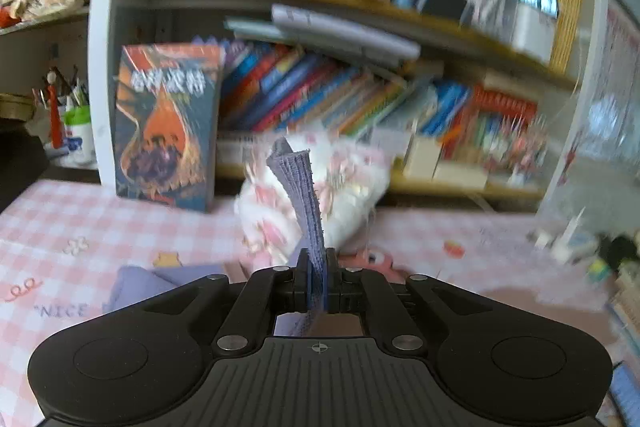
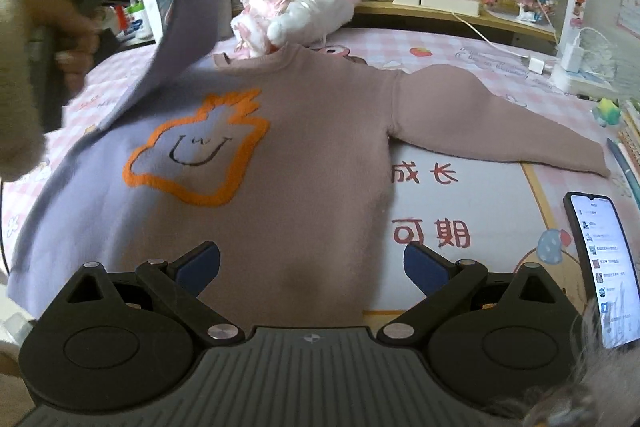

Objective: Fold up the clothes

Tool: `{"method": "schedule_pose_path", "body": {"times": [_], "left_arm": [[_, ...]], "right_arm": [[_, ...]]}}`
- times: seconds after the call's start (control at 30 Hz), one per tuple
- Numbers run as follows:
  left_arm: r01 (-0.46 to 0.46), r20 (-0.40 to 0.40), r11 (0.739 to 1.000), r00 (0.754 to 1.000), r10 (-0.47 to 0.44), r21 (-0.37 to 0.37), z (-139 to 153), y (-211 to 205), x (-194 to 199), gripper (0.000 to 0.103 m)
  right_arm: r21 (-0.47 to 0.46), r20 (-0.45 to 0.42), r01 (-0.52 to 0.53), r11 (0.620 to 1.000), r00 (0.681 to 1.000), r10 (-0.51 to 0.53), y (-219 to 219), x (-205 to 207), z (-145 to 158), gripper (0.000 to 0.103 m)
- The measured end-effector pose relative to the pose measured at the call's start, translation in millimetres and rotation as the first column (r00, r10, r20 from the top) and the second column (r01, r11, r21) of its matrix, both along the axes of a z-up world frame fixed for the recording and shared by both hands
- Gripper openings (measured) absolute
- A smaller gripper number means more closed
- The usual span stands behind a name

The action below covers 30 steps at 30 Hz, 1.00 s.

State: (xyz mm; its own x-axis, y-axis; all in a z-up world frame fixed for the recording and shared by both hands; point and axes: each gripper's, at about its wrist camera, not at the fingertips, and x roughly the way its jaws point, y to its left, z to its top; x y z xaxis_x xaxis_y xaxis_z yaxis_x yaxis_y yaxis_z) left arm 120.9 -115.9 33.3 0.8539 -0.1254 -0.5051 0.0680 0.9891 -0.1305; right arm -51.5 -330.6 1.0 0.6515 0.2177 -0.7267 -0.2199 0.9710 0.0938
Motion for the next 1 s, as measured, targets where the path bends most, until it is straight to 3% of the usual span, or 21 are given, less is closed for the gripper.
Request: {"method": "schedule_pose_path", "body": {"times": [0.07,0.17,0.3,0.4,0.5,0.57,0.67,0.73,0.83,1.0], "left_arm": [[0.016,-0.054,1.000,0.998,-0.014,0.026,-15.3,-12.5,7.8,0.005],[0.062,-0.141,0.996,0.989,-0.053,0.064,-35.1,-33.3,14.5,0.018],[0.161,-0.122,0.986,0.981,-0.154,0.052,-24.5,-36.6,-18.7,0.036],[0.208,-0.092,0.977,0.975,-0.203,0.051,-14.8,-28.9,-49.6,0.059],[0.087,-0.112,0.987,0.991,-0.072,0.137,-15.7,16.3,-88.0,0.059],[-0.015,-0.148,0.976,0.988,0.048,0.217,-23.7,44.9,-109.0,0.060],[-0.165,-0.210,0.945,0.951,0.229,0.282,-36.5,91.0,-137.4,0.064],[-0.234,-0.235,0.931,0.924,0.303,0.281,-41.2,115.0,-150.1,0.071],[-0.271,-0.272,0.927,0.901,0.339,0.259,-47.5,136.6,-159.3,0.071],[-0.214,-0.335,0.954,0.901,0.276,0.211,-60.9,143.0,-157.7,0.072]], "right_arm": [[-0.002,-0.007,-0.007,1.000,1.000,0.007,-4.6,-0.9,-1.3,0.099],[-0.007,-0.015,-0.009,1.000,1.000,0.009,-9.7,-1.8,-2.1,0.099],[-0.005,-0.022,-0.013,1.000,1.000,0.013,-13.4,-2.3,-2.6,0.099],[0.008,-0.029,-0.017,1.000,0.999,0.018,-16.9,-1.6,-2.7,0.099],[0.034,-0.046,-0.020,0.999,0.999,0.021,-21.3,-0.3,-4.5,0.097],[0.053,-0.061,-0.025,0.998,0.998,0.028,-23.3,1.3,-6.0,0.095],[0.075,-0.077,-0.040,0.996,0.996,0.046,-24.4,3.4,-8.0,0.087],[0.079,-0.086,-0.049,0.996,0.995,0.056,-23.8,5.1,-9.7,0.081],[0.067,-0.106,-0.058,0.996,0.992,0.065,-21.1,6.6,-14.1,0.069],[0.048,-0.139,-0.034,0.998,0.990,0.040,-16.1,6.7,-20.0,0.055]]}}
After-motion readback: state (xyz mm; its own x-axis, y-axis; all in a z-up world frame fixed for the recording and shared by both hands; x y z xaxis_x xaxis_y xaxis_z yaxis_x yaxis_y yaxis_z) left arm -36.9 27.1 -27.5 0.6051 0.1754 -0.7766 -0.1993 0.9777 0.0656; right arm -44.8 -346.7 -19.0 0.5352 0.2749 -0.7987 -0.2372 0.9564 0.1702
